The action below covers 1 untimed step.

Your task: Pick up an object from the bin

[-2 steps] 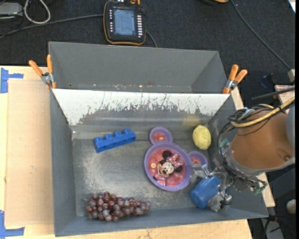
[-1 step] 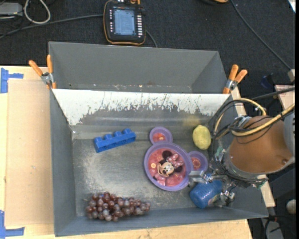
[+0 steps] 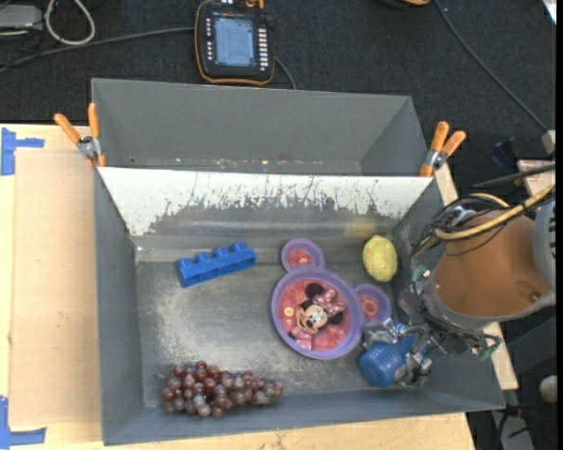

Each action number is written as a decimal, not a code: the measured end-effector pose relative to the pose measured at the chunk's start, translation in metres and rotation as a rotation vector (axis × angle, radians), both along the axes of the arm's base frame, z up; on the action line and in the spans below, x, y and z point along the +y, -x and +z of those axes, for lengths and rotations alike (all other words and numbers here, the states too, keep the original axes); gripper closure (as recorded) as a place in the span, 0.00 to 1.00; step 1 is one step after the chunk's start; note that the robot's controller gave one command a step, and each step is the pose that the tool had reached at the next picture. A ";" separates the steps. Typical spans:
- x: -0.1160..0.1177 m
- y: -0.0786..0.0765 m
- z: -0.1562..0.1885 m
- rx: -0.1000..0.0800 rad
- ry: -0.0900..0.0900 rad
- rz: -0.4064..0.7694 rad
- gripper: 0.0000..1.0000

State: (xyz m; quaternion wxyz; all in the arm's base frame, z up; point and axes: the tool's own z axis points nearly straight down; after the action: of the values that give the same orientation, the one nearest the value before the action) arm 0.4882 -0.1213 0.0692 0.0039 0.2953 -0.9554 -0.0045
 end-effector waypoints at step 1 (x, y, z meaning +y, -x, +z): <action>0.000 0.000 0.000 0.000 0.000 0.001 1.00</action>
Offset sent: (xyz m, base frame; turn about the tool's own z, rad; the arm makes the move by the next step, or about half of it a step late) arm 0.0001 0.0001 0.0234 -0.0004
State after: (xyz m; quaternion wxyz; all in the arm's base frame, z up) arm 0.4882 -0.1212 0.0692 0.0040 0.2956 -0.9553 -0.0046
